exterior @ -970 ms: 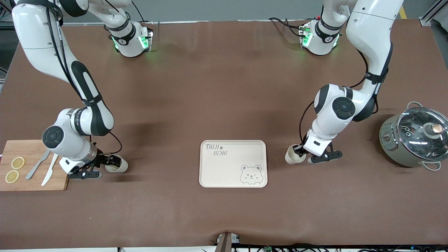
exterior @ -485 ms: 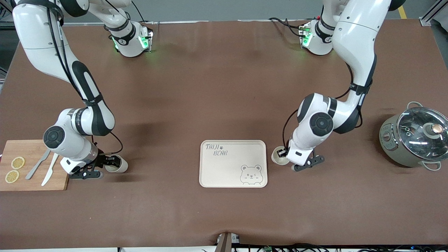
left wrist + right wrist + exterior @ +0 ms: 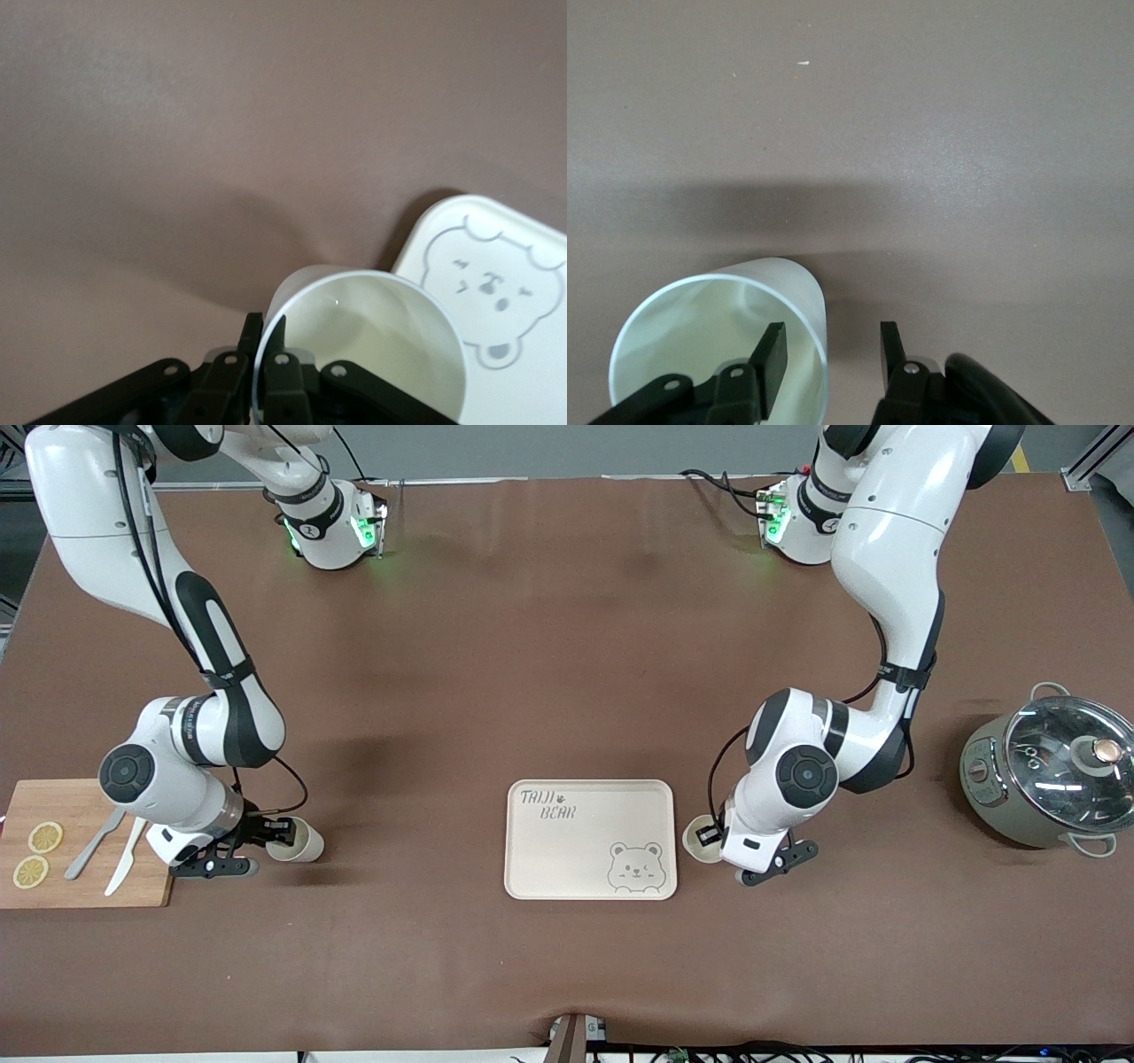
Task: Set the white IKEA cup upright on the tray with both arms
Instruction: 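Place the left gripper's cup on the tray while the right gripper carries its cup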
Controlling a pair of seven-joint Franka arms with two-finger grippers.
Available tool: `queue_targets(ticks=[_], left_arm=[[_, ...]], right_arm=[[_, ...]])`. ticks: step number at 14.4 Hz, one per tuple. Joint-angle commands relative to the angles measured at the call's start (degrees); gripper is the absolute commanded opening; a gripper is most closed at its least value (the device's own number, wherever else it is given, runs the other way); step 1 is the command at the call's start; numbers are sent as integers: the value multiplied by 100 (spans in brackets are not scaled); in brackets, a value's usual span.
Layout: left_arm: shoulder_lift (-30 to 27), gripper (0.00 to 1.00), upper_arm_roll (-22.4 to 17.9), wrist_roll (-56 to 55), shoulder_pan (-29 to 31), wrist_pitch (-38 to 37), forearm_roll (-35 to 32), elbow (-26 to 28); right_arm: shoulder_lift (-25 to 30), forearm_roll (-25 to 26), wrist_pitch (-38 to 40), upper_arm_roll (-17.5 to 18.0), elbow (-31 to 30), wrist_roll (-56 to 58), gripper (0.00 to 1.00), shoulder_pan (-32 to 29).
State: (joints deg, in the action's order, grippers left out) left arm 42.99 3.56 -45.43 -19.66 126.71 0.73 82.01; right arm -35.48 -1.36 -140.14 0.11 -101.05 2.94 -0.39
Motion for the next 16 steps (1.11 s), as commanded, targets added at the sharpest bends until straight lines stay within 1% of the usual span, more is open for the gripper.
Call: queue_targets(ticks=[1, 3, 4, 6, 10, 11, 13, 15, 16], left_arm=[[219, 0, -66, -343, -213, -173, -82, -431], [219, 0, -75, -361, -240, -173, -100, -431], [245, 0, -75, -422, -274, -121, -100, -431], [429, 0, -84, -580, -388, 98, -100, -545], [491, 0, -268, -862, -731, 214, -100, -563], [492, 0, -277, -967, -767, 214, -108, -563], [509, 0, -277, -1064, -854, 223, -100, -563], [509, 0, -277, -1178, -916, 223, -100, -572], [509, 0, -277, -1205, -943, 249, -108, -563]], right_arm=[[111, -13, 83, 24, -46, -65, 25, 22], [111, -13, 83, 33, -55, -65, 10, 22], [111, -13, 83, 33, -55, -74, 5, 48], [120, -13, 83, 33, -55, -74, 0, 66], [234, -13, 161, 33, 59, -284, 0, 179], [243, -13, 458, 33, 234, -407, 0, 284], [234, -13, 1239, 33, 812, -959, 0, 478], [225, -31, 1978, 33, 1462, -1591, 0, 802], [199, -40, 2208, 33, 1744, -1986, 0, 934]])
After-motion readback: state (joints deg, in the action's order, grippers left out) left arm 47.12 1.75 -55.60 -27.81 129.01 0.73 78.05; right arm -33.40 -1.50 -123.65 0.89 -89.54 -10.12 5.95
